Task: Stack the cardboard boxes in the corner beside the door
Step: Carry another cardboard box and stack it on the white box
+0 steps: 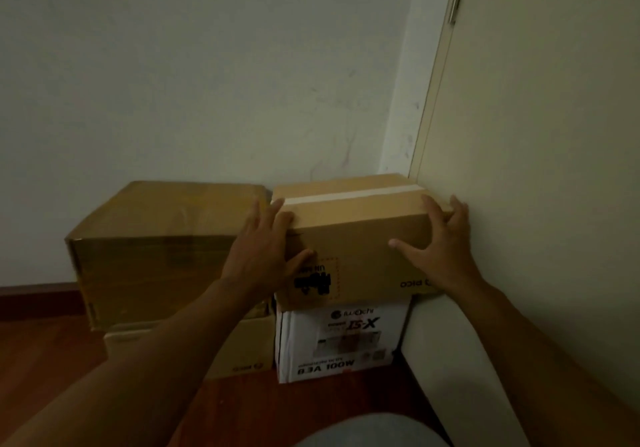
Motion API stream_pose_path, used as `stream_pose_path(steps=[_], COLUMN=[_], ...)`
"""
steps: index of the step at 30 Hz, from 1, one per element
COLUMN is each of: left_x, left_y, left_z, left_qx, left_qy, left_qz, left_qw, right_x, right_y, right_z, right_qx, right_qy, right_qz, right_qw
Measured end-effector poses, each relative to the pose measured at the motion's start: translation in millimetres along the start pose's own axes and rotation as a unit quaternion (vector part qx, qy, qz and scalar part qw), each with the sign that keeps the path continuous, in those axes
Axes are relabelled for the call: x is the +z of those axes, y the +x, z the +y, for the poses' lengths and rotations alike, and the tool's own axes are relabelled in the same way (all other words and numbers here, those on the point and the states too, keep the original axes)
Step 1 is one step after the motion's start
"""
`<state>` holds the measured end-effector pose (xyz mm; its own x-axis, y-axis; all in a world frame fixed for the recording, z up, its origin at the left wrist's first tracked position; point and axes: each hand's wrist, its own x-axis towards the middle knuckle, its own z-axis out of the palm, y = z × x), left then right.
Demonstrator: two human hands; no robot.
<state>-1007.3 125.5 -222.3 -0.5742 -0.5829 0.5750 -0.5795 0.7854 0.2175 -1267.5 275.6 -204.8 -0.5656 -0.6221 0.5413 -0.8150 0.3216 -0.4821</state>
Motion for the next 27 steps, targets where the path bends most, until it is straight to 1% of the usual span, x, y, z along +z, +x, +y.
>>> stream_pose_path(steps=[2,3,5,7,11,15,18,20,21,22,24,26,27], left_x=[0.0,-0.8,-1.2,-2.1,-3.7,-5.0,-2.0,-1.5,-1.3,-0.7,5.4,13.3,16.5], left_y=[1.1,1.0,1.0,1.0,0.4,-7.0,-2.5,10.7,17.8,23.8,30.7,33.5,35.6], left_z=[7.3,12.0,17.2,16.9,16.6,18.2,17.8,17.4,15.4,12.6,2.0,-11.8,-18.1], left_qx=[0.041,0.056,0.072,0.079,0.09,0.098,0.107,0.109,0.109,0.105,0.097,0.097,0.103], left_qy=[0.039,0.05,0.053,0.056,0.075,0.083,0.099,0.102,0.105,0.111,0.134,0.165,0.175], left_qz=[-0.04,-0.046,-0.032,-0.019,-0.021,-0.011,-0.026,-0.038,-0.044,-0.054,-0.073,-0.079,-0.074], left_qw=[0.998,0.996,0.995,0.995,0.993,0.992,0.989,0.988,0.987,0.987,0.983,0.978,0.976], right_x=[2.4,3.4,4.5,5.6,-0.2,-0.1,11.9,19.8,22.5,25.3,35.2,49.6,56.9], right_y=[-11.4,-16.9,-26.4,-29.0,-20.1,-11.4,-14.4,-12.4,-9.0,-4.5,3.9,12.1,17.6], right_z=[-7.0,-8.7,-8.9,-9.5,-16.2,-11.8,-1.6,-1.2,-4.7,-9.5,-19.9,-30.4,-33.5], right_qx=[0.004,0.006,0.002,-0.01,-0.033,-0.018,0.003,0.01,0.007,-0.01,-0.091,-0.164,-0.18], right_qy=[-0.002,0.01,0.017,0.002,-0.018,0.0,0.003,-0.015,-0.043,-0.085,-0.157,-0.181,-0.184], right_qz=[0.01,0.019,0.034,0.044,0.036,0.034,0.022,0.02,0.015,0.007,-0.017,-0.041,-0.042], right_qw=[1.0,1.0,0.999,0.999,0.999,0.999,1.0,1.0,0.999,0.996,0.983,0.969,0.965])
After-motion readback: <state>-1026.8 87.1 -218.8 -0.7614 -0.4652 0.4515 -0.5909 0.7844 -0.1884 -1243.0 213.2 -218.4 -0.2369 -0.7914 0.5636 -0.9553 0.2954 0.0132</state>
